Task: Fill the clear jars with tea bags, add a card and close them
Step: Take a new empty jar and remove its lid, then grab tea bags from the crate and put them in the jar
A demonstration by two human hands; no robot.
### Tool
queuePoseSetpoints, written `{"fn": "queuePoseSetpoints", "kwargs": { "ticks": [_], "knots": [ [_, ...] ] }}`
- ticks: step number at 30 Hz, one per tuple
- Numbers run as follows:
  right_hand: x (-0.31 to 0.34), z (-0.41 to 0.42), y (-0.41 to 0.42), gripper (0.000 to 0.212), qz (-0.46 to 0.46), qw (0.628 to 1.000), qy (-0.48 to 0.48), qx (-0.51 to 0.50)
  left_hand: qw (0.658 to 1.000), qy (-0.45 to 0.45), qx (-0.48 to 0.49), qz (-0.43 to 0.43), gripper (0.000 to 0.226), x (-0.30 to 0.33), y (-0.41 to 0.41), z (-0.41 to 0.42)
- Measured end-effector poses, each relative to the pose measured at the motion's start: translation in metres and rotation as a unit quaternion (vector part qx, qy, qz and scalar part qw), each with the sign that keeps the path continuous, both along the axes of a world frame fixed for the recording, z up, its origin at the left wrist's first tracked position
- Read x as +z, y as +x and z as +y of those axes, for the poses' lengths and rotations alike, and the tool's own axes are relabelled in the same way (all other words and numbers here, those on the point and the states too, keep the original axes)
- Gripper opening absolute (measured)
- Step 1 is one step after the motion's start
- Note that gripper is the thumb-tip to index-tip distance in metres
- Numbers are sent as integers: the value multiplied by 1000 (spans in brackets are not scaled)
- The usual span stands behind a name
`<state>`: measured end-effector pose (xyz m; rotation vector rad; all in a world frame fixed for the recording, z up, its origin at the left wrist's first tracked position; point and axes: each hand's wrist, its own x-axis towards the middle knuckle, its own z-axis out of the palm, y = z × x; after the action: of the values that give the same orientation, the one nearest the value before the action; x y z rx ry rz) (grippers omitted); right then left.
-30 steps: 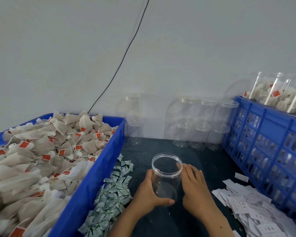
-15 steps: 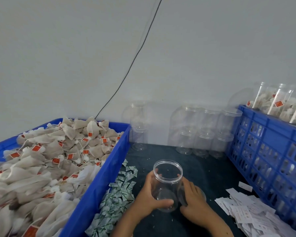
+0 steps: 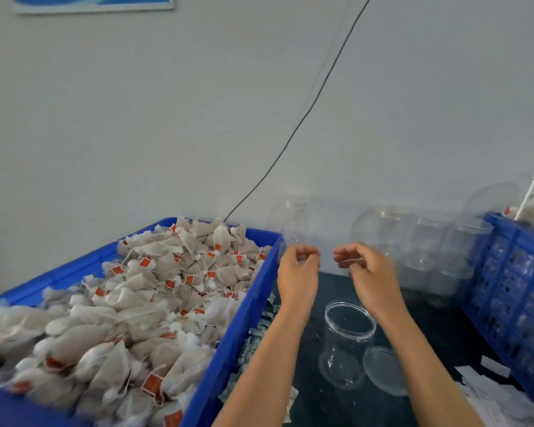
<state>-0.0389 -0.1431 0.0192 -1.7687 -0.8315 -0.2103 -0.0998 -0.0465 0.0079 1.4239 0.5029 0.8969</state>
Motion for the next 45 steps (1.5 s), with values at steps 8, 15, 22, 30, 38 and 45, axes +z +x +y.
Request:
{"fn": "queuePoseSetpoints", "kwargs": {
  "ticks": [8,15,22,30,38,45],
  "knots": [
    [1,79,-32,43,119,979,-69,153,896,289,38,334,20,-6,-49,113],
    [-32,127,-44,39,107,971,-126,172,738,312,-112,587,73,-71,-92,178],
    [-42,162,-45,31,73,962,-188,187,716,386,-62,579,35,-71,-82,191],
    [-47,180,-50,71,35,897,-315,308,859,296,-9,418,26,-43,-94,204],
    [-62,190,-56,95,-13,911,-314,267,937,76,-59,337,26,-37,-93,198],
    [-64,189,-59,68,-139,894,-380,191,894,194,-12,403,25,-42,-92,202]
  ]
}}
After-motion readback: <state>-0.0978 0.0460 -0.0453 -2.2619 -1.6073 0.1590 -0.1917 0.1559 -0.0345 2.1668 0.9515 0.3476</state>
